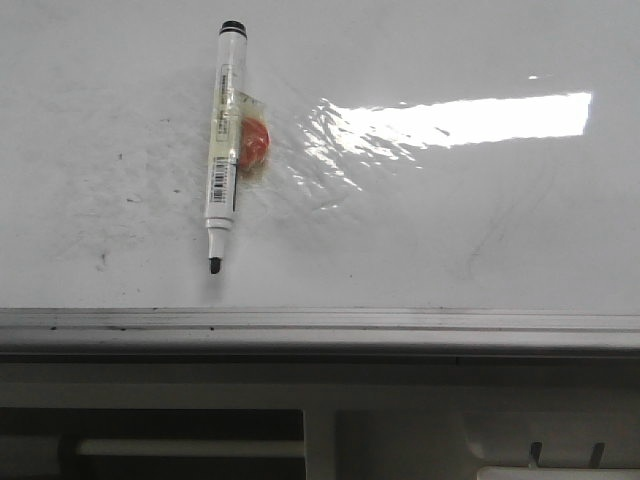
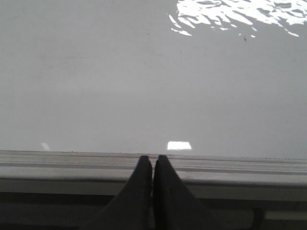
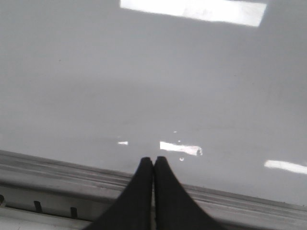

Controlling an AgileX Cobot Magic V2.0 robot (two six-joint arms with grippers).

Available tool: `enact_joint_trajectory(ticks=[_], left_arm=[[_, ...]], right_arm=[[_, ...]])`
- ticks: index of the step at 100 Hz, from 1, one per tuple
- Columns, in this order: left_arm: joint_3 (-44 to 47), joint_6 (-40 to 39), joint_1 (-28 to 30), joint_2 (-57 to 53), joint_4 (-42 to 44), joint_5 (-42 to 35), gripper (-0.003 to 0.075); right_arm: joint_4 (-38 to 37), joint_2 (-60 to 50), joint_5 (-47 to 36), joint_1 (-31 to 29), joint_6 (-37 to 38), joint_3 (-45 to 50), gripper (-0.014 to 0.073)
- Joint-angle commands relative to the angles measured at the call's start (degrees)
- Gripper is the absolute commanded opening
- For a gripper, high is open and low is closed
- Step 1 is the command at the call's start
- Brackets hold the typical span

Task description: Write number 8 on whiteboard

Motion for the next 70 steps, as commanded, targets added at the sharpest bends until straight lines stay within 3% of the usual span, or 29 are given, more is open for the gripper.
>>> enact_joint_trajectory(ticks=[1,70], left_arm=[[2.3,-0.5,0.0,-1.5,0.0,-3.2,-0.002],[2.3,-0.5,0.0,-1.5,0.0,-3.2,-0.002]], right_arm=[[-0.9,-1.2,-1.3,-0.3,-0.2,0.7,-0.0063],[-3.8,-1.0,-0.3,-0.3,-0.2,0.6,-0.0063]])
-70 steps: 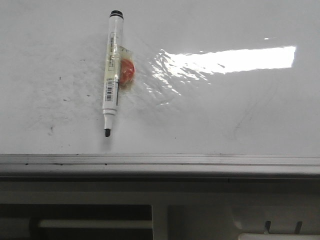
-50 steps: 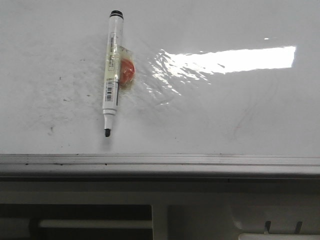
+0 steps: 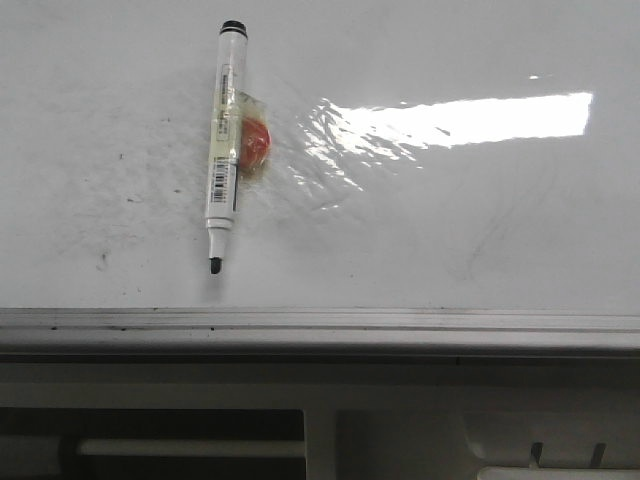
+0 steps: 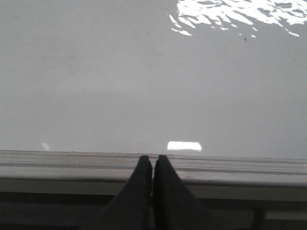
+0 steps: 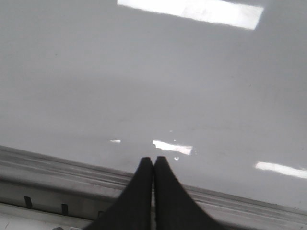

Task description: Write number 8 on whiteboard

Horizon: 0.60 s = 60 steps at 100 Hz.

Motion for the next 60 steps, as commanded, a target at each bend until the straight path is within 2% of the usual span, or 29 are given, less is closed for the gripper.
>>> enact_joint_trajectory(ticks=[1,13,24,31,36,43,50,60], left_arm=[[2.3,-0.5,0.0,-1.5,0.0,-3.2,-0.002],[2.3,-0.5,0.0,-1.5,0.0,-3.2,-0.002],[2.3,-0.5,0.0,-1.5,-0.9,-5.5,-0.002],[2.3,-0.5,0.0,-1.5,-11.1,-10.2,-0.002],[2.3,-0.5,0.0,-1.5,-24.9,-13.2,-0.002],[2.3,-0.5,0.0,-1.5,-36.0,-16.1,-0.002],[2.3,-0.5,0.0,-1.5,-41.5,-17.9,-0.002],[2.3,-0.5,0.0,-1.5,-45.2,-18.2,-0.002]], right_arm=[[-1.3,-1.0,-0.7,-0.3,-0.2,0.6,-0.0063],[-1.3,-1.0,-0.9,-0.3,-0.2,0.6,-0.0063],[-4.6,-1.0,-4.1,-0.3,-0.2,0.6,-0.0063],[-5.2,-1.0,-8.5,-0.3,-0.2,0.6,-0.0063],[-5.2,-1.0,-12.2,-0.3,-0.2,0.6,-0.0063],[-3.5,-1.0,-17.5,-0.3,-0.2,0.6,-0.0063],[1.1,-1.0,-22.3,-0.3,-0.2,0.6,-0.0063],[9.8,-1.0,-26.1,-0.3,-0.1,0.6,-0.0063]])
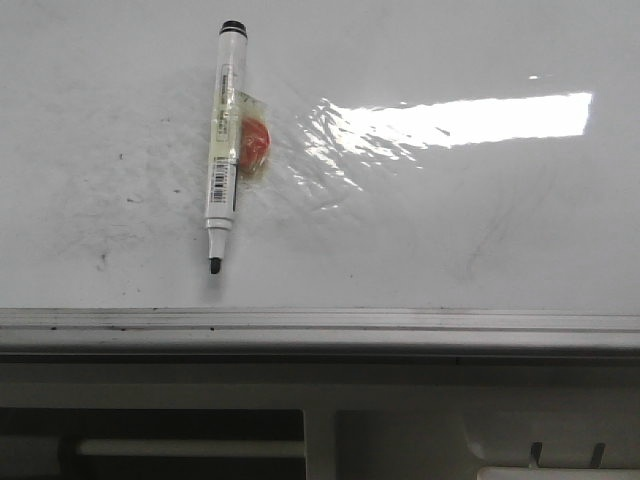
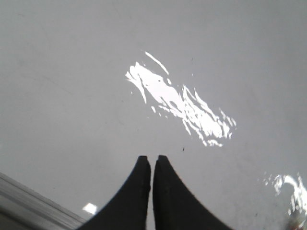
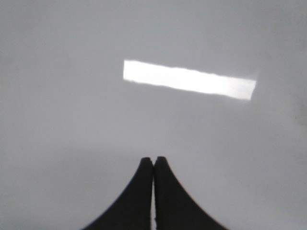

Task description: Write number 8 on whiteboard

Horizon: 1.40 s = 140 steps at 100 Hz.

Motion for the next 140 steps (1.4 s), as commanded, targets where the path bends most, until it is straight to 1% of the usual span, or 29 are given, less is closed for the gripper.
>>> enact_joint_trajectory(ticks=[1,6,9,16,21,25,31,40,45,51,57,60,64,69,71,74,79,83,87,89,96,102,119,140], left_arm=[[2.3,-0.4,0.0,-1.5,-5.5,-4.9,-0.002],[2.3,-0.4,0.0,-1.5,-8.1,-4.5,-0.002],[2.3,-0.4,0.0,-1.5,-9.3,-4.5,-0.002],[1.4,-0.2,-0.1,-1.5,-8.8,-2.9,-0.002],[0.2,0.4,-0.1,-1.2,-7.6,-0.5,-0.002],[-1.2,0.5,-0.1,-0.6,-5.0,2.1,-0.002],[-3.6,1.2,-0.1,0.7,-1.2,6.3,-0.002],[-8.4,5.6,-0.1,4.4,2.0,11.8,-0.002],[-11.1,8.7,-0.1,7.1,2.5,14.3,-0.002],[-14.4,13.0,-0.1,11.2,2.6,16.6,-0.002],[-17.1,16.3,-0.1,15.4,2.6,19.0,-0.0015],[-18.7,17.6,-0.1,18.1,2.6,20.1,0.0003],[-20.3,19.3,-0.1,20.8,2.5,21.9,0.0041],[-22.6,21.0,-1.2,24.4,2.1,22.8,0.0133],[-23.1,21.3,-1.7,25.2,2.0,22.8,0.0158],[-24.3,21.4,-2.6,27.0,1.8,22.9,0.0221],[-25.9,21.6,-4.6,29.6,1.7,23.3,0.0295],[-27.0,23.5,-6.0,31.3,1.7,24.2,0.0339],[-28.2,25.3,-7.8,33.4,1.5,24.9,0.0353],[-28.9,26.1,-9.0,34.7,1.4,25.0,0.0352],[-30.1,26.2,-12.5,37.7,0.9,24.5,0.0352],[-30.7,26.2,-15.0,40.3,-0.2,23.2,0.0351],[-32.5,26.2,-25.3,47.7,-4.0,17.5,0.0351],[-33.8,26.2,-36.3,55.2,-8.3,6.5,0.0351]], right_arm=[[7.1,-1.0,-8.2,-0.3,-0.1,0.6,-0.0063],[11.8,-1.0,-8.5,-0.3,-0.1,0.6,-0.0063],[15.9,-1.0,-8.7,-0.3,-0.1,0.3,-0.0063],[23.9,-1.0,-8.7,-0.3,-0.1,-0.7,-0.0063],[26.2,-1.0,-7.5,-0.3,-0.1,-2.3,-0.0063],[26.2,-0.8,-5.1,-0.3,-0.1,-4.4,-0.0063],[25.2,0.2,2.3,-0.3,-0.5,-8.0,-0.0063],[18.5,3.5,14.4,-0.3,-0.6,-14.6,-0.0063],[14.8,5.8,19.3,-0.3,-0.6,-17.9,-0.0063],[11.8,8.5,22.8,-0.3,-0.6,-21.6,-0.0062],[11.3,11.5,25.3,-0.3,-0.6,-24.5,-0.0058],[11.3,12.7,26.4,-0.3,-0.6,-26.3,-0.0046],[11.3,14.4,28.1,-0.3,-0.6,-27.9,-0.0013],[11.4,16.3,30.1,-0.3,-0.6,-30.1,0.0044],[11.4,17.0,30.9,-0.3,-0.6,-30.9,0.0076],[11.5,18.0,31.9,-0.3,-0.6,-32.2,0.0126],[11.7,19.5,33.3,-0.3,-0.6,-33.6,0.0233],[11.8,20.5,33.8,-0.3,-0.6,-34.4,0.0295],[11.9,21.4,34.0,-0.3,-0.6,-35.0,0.0358],[11.9,21.7,34.0,-0.2,-0.6,-35.3,0.039],[11.9,22.1,32.8,0.5,-0.6,-35.5,0.0418],[12.2,22.2,32.2,0.8,-0.6,-35.5,0.0418],[12.3,22.2,32.4,1.0,-0.6,-35.5,0.0418],[12.3,22.2,32.4,1.0,-0.6,-35.5,0.0418]])
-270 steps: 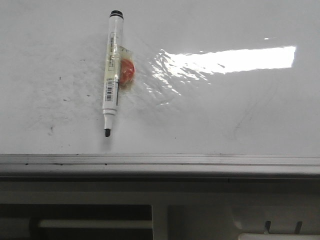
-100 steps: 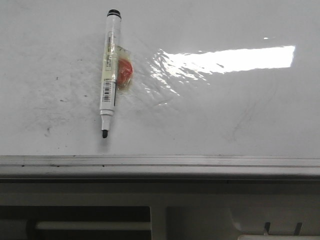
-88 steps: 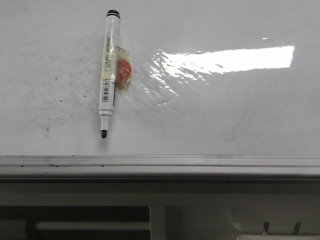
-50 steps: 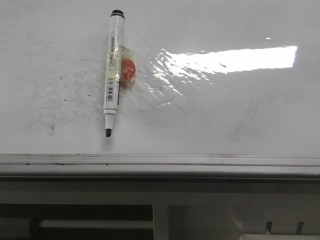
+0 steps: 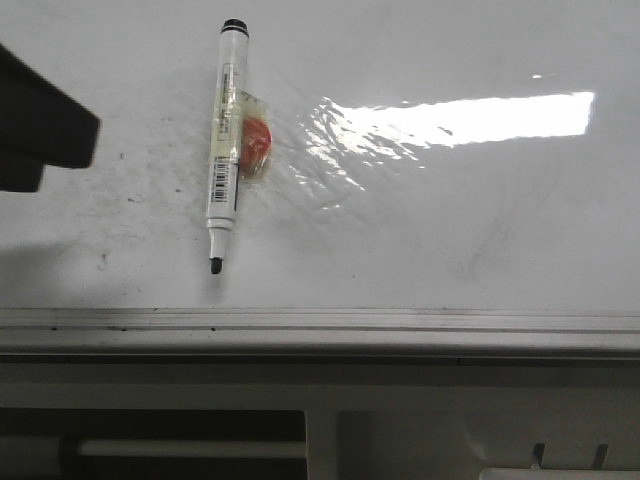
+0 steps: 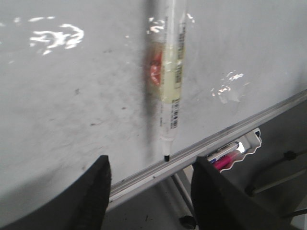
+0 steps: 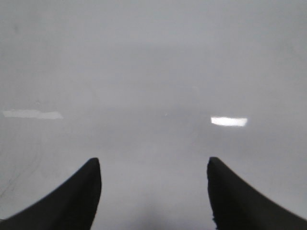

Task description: Write number 8 on whiteboard

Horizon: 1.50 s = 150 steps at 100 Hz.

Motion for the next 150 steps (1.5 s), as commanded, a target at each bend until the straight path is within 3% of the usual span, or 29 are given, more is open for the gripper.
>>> enact_joint_trajectory(ticks=[1,19,78,87,98,102,122,138,150], left_arm=[[-2.5,0.1,-3.9,2.2,-3.2,-7.8,0.0351],[-3.9,0.1,-8.5,7.9,-4.9,-12.5,0.0351],[-6.1,0.1,-8.7,18.8,-8.1,-18.9,0.0328],[-6.2,0.1,-8.7,19.5,-7.9,-18.4,0.0235],[-6.4,0.1,-8.7,19.2,-6.2,-15.3,-0.0013],[-6.5,0.8,-8.7,18.8,-4.3,-14.0,-0.0018],[-6.7,5.7,-8.7,14.3,5.7,-0.7,-0.002],[-6.7,23.7,-8.7,11.2,6.7,12.0,-0.002],[-6.7,34.8,-10.0,9.9,7.3,13.2,-0.002]], right_arm=[[0.1,1.0,-4.2,0.3,-0.5,-1.8,0.0418],[0.1,1.0,-4.2,0.3,-0.5,-1.8,0.0418],[0.8,1.0,-4.3,0.4,-0.5,-1.8,0.0417],[0.9,1.0,-4.4,0.4,-0.5,-1.8,0.0417],[2.2,1.0,-4.4,1.4,-0.5,-1.8,0.0417],[2.7,1.0,-4.4,2.4,-0.8,-1.8,0.0417],[13.8,1.6,-2.4,9.9,-17.7,-1.8,0.0417],[22.5,4.7,0.3,17.0,-29.7,-1.8,0.0417],[27.1,8.0,0.4,21.6,-36.3,-1.8,0.0418]])
